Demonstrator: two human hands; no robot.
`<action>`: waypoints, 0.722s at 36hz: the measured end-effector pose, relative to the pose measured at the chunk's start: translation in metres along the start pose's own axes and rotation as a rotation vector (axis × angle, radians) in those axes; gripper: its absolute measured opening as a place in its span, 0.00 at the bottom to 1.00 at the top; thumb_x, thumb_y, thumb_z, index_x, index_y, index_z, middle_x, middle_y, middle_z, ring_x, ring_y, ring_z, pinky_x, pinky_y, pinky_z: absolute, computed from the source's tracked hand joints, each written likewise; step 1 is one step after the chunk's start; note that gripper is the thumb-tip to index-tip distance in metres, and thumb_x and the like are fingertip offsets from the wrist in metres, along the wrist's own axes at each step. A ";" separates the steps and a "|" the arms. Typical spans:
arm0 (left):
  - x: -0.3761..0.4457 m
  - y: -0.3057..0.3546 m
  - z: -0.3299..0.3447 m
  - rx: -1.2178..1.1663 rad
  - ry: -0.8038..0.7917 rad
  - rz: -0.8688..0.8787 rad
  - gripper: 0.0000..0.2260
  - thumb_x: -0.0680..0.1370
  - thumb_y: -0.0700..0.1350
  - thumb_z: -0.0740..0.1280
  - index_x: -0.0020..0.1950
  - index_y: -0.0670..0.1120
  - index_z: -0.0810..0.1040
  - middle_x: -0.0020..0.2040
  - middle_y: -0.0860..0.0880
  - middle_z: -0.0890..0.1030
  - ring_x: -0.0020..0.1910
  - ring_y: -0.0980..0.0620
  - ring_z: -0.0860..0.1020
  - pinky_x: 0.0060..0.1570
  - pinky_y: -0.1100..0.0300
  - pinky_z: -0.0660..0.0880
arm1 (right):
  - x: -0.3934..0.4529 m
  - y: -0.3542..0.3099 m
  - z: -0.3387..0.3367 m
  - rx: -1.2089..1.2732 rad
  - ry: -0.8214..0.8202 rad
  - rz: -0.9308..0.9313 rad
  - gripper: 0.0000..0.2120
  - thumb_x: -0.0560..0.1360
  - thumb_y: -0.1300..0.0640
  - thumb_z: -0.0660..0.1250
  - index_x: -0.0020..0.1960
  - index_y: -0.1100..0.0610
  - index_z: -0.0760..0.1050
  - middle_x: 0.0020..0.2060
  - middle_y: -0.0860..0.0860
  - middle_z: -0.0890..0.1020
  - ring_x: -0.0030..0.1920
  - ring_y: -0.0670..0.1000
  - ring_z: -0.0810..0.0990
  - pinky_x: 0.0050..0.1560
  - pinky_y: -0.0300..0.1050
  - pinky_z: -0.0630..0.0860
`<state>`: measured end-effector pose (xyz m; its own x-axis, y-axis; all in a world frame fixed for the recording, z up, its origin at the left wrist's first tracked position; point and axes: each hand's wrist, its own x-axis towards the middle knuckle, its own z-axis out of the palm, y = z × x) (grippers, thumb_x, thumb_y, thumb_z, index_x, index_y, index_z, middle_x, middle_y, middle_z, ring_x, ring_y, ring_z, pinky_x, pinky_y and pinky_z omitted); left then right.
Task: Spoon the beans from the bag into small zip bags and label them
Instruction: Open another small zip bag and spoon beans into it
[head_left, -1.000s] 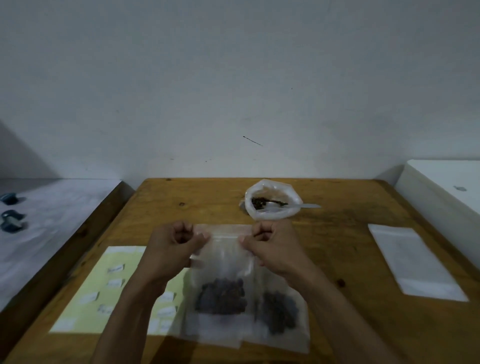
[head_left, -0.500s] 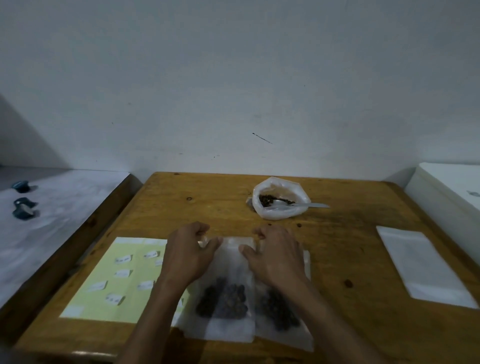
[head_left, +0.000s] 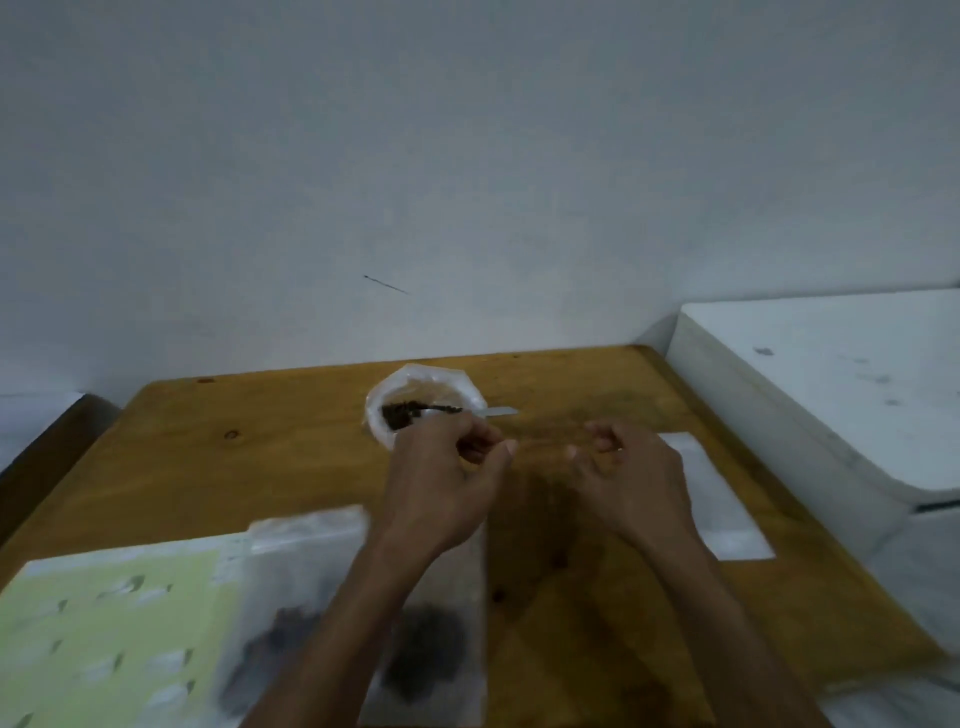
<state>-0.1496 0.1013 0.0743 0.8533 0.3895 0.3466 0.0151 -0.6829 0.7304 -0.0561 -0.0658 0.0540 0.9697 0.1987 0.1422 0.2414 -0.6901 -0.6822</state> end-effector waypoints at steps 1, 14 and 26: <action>0.005 0.007 0.014 0.009 -0.041 0.003 0.04 0.76 0.51 0.72 0.47 0.52 0.83 0.41 0.59 0.82 0.41 0.64 0.79 0.38 0.72 0.73 | 0.007 0.014 -0.007 -0.029 0.019 0.047 0.20 0.76 0.46 0.70 0.66 0.50 0.75 0.58 0.48 0.80 0.62 0.53 0.77 0.58 0.49 0.75; 0.057 0.037 0.170 0.226 -0.357 -0.059 0.23 0.72 0.55 0.75 0.64 0.46 0.79 0.58 0.47 0.81 0.56 0.48 0.79 0.54 0.53 0.79 | 0.044 0.113 -0.040 -0.284 0.018 0.286 0.33 0.71 0.34 0.69 0.67 0.55 0.73 0.63 0.54 0.79 0.64 0.58 0.76 0.61 0.54 0.75; 0.060 0.024 0.184 0.287 -0.350 -0.114 0.35 0.68 0.59 0.76 0.71 0.51 0.69 0.68 0.49 0.74 0.67 0.45 0.71 0.65 0.45 0.72 | 0.047 0.109 -0.037 0.183 0.280 0.337 0.08 0.71 0.54 0.77 0.48 0.52 0.80 0.44 0.48 0.84 0.49 0.51 0.82 0.46 0.43 0.76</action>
<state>-0.0022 -0.0055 0.0035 0.9617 0.2736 0.0183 0.2203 -0.8108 0.5423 0.0173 -0.1573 0.0122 0.9718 -0.2274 0.0617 -0.0745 -0.5448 -0.8353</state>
